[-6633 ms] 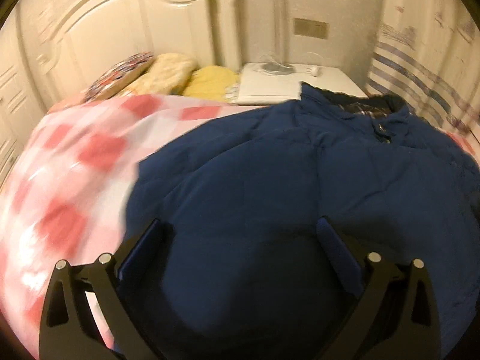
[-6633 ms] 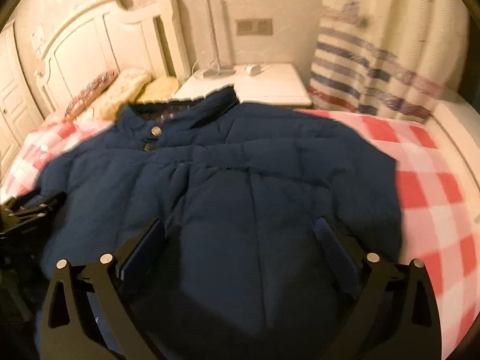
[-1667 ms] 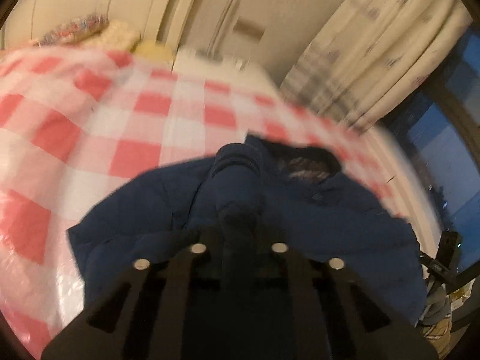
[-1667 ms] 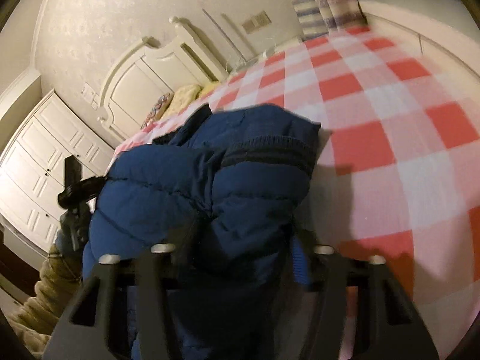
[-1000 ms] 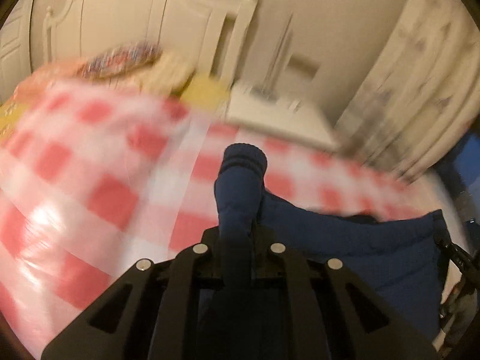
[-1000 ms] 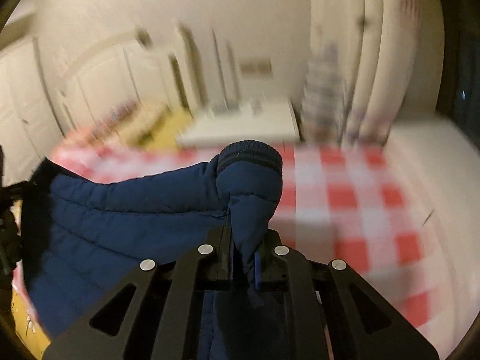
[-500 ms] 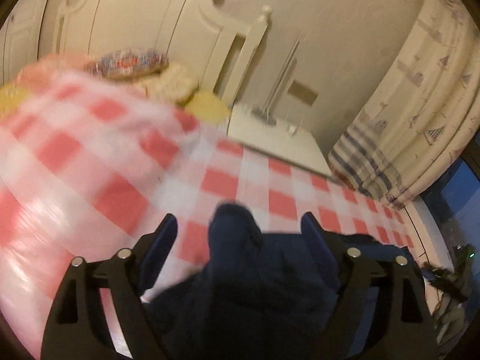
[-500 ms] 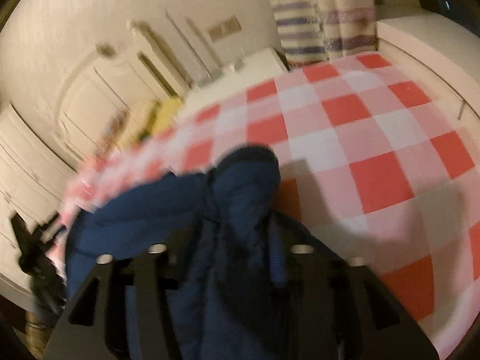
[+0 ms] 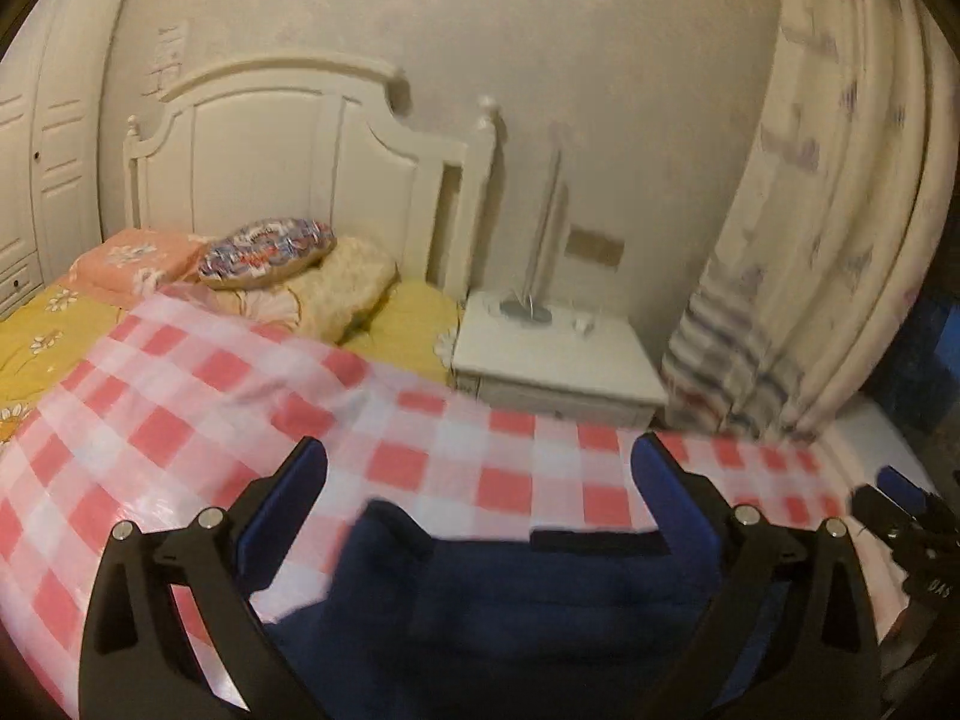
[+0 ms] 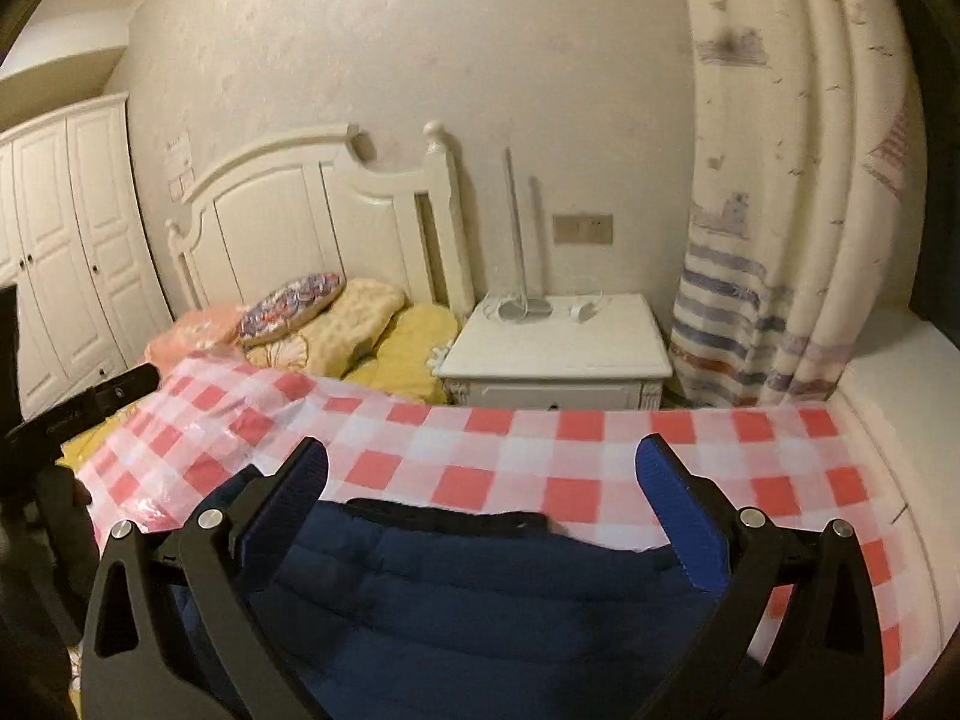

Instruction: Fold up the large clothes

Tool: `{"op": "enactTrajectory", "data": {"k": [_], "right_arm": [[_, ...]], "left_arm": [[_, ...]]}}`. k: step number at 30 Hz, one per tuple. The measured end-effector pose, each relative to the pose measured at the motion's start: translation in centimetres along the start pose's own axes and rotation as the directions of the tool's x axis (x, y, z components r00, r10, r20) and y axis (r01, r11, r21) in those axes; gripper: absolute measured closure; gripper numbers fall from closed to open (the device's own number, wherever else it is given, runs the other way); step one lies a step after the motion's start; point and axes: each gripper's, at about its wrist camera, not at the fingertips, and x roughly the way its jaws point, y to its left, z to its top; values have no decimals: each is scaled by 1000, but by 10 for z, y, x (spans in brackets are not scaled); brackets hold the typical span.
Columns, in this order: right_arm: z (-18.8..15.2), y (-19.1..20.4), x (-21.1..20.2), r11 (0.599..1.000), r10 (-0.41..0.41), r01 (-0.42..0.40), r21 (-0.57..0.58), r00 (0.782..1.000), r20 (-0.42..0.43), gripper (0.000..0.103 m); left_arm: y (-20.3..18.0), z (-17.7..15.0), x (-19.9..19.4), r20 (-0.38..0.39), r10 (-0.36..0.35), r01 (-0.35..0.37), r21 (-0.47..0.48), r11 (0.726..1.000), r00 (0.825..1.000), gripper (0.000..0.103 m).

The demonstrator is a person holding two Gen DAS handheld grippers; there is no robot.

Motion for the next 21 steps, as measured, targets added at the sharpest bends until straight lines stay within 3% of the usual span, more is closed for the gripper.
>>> {"op": "enactTrajectory", "data": {"k": [3,6,8,9,11,21], "right_arm": [[-18,12,37,996,-87,84,-32,991,-97,5],[-40,17,70,984,-154,136,-114,973,-172,28],[-55,13,87,984,-154,129,-126,964,-217,32],[-68,10,106,982,-164,130,-140,949,-270,34],[-90,0,129,985,-155,120,-121,926,-346,36],[-107,4,142,976,-189,143,-162,926,-326,32]], "left_arm": [[-15,-26,42,-120,35,-32,23,999,992,2],[-23,-47,79,-198,71,-61,57,997,978,2],[-29,-65,106,-223,118,-95,111,989,968,2],[-32,-75,119,-254,138,-106,137,985,957,2],[-33,-98,152,-375,144,-88,163,983,916,2],[-34,-109,152,-311,174,-117,194,974,934,2]]}}
